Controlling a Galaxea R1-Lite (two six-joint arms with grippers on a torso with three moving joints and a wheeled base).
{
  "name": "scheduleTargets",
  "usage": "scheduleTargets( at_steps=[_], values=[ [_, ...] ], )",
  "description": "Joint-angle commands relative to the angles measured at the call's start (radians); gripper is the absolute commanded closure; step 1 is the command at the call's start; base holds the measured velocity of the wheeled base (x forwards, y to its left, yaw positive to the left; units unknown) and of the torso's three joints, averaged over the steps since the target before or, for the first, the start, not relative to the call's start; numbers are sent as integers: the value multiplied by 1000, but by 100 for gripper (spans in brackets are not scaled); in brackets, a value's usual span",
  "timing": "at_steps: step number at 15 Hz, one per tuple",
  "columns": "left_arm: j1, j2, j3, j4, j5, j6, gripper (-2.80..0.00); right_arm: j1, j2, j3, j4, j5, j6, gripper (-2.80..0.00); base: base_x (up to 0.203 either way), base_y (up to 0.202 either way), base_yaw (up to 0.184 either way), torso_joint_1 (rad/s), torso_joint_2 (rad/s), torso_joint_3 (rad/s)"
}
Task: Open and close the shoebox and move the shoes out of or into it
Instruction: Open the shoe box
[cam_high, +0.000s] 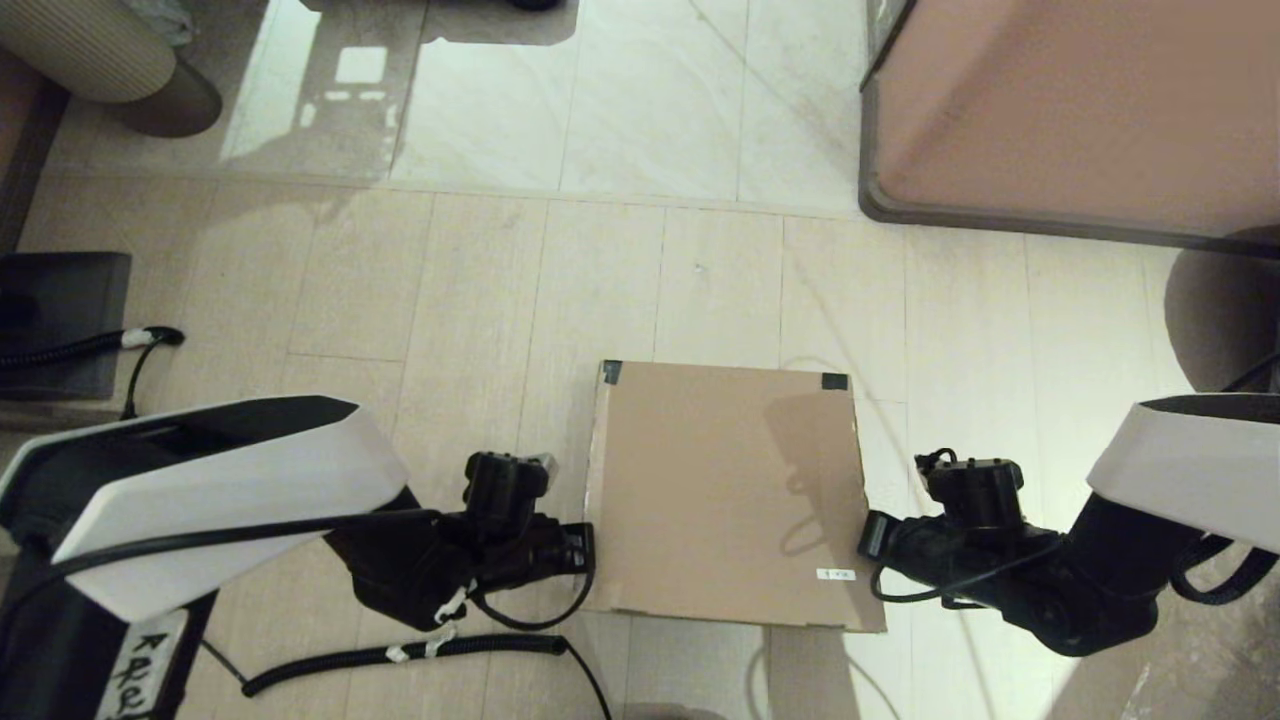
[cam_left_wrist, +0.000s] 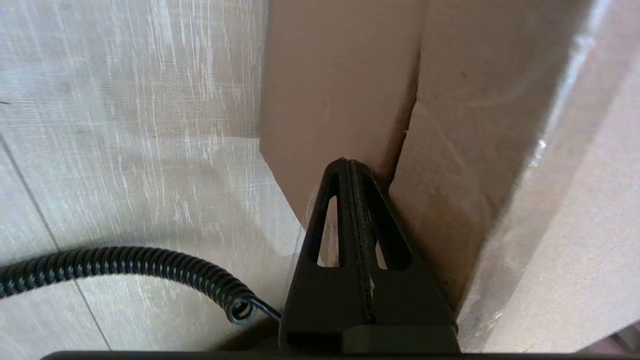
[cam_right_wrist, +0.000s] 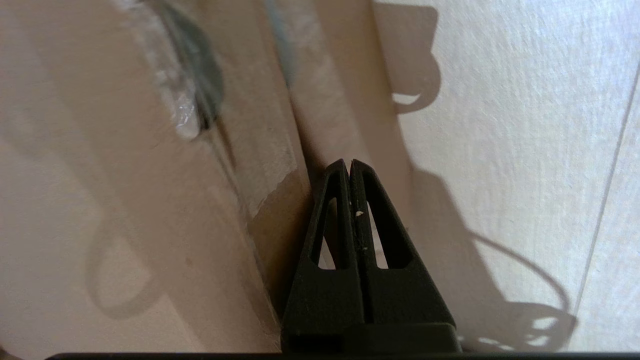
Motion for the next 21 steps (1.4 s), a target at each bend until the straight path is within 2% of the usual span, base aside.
scheduleTargets(
  at_steps=[1, 3, 5, 8, 10, 13, 15, 18, 21],
  values=[
    [-2, -49, 1, 18, 7, -7, 0, 1, -62, 6, 15, 2, 4, 0, 0, 0, 0, 0, 0, 0],
    [-16, -82, -1, 41, 25, -43, 0, 1, -109, 7, 61, 2, 4, 0, 0, 0, 0, 0, 0, 0],
    [-23, -103, -1, 49, 41, -50, 0, 0, -144, 8, 92, 3, 5, 0, 0, 0, 0, 0, 0, 0],
    [-26, -141, -4, 69, 46, -59, 0, 0, -208, 8, 166, 12, 62, 0, 0, 0, 0, 0, 0, 0],
    [-34, -165, -16, 91, 66, -115, 0, 0, -257, 8, 227, 77, 158, 0, 0, 0, 0, 0, 0, 0],
    [-44, -214, -52, 159, 99, -263, 0, 0, -301, 11, 283, 153, 310, 0, 0, 0, 0, 0, 0, 0],
    [-47, -248, -72, 205, 106, -351, 0, 0, -310, 31, 294, 193, 365, 0, 0, 0, 0, 0, 0, 0],
    [-51, -270, -81, 216, 118, -417, 0, 0, -313, 41, 295, 214, 453, 0, 0, 0, 0, 0, 0, 0],
    [-45, -282, -79, 222, 149, -422, 0, 0, -311, 50, 293, 215, 462, 0, 0, 0, 0, 0, 0, 0]
  ],
)
